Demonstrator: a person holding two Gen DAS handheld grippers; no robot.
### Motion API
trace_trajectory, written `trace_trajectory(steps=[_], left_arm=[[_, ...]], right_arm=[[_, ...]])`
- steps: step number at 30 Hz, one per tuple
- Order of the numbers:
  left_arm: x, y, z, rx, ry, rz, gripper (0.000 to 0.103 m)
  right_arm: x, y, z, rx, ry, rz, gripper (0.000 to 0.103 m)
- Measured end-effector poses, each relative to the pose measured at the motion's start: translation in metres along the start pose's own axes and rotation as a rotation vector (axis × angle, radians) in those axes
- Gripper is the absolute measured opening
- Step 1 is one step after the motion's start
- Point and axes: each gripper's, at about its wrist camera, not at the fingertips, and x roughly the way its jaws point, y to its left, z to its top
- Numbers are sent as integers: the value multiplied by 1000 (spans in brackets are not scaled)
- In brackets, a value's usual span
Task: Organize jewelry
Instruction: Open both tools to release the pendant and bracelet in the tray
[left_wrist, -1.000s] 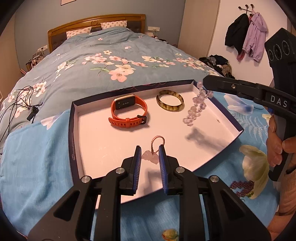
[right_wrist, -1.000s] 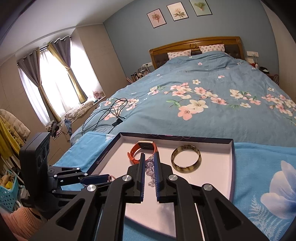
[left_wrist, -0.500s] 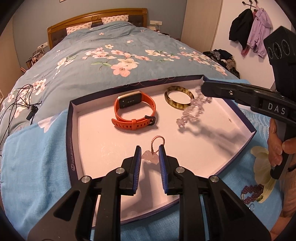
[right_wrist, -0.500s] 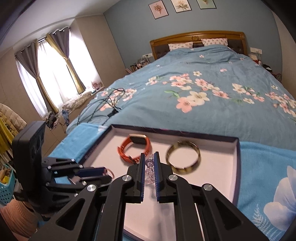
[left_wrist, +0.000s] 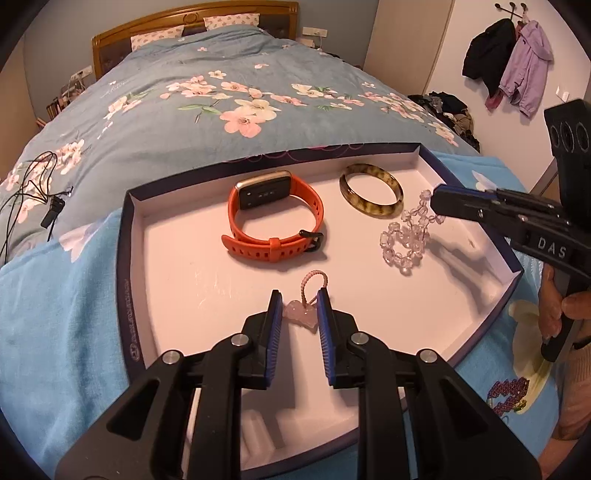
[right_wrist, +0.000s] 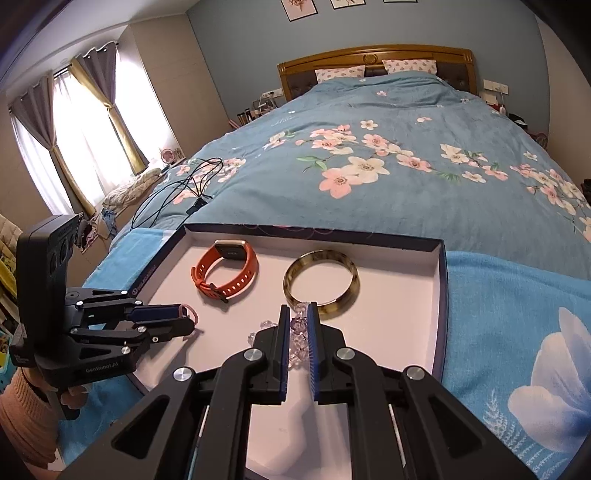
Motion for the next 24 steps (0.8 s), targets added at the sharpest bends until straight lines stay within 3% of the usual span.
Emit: trace_trajectory(steps=[9,10,12,14,17,24], left_arm=[[0,9,5,-45,5,-23,24],[-1,10,5,-51,3,-25,28],[-4,13,5,-72,-5,-36,31],[-8,15,4,-91,-14,-40,32],[-21,18,2,-112,-48,-20,36],[-74,7,-20,-57,-171,13,44]], right_arm=[[4,-8,-4,21,36,-35,13],[4,-9,-4,26,38,-41,18],[2,-10,-5,30,40,-50,20],[-2,-11,-7,31,35,-61,28],[-9,-10,-11,24,25,-84,37],[-47,1,-25,-2,-39,-43,38]])
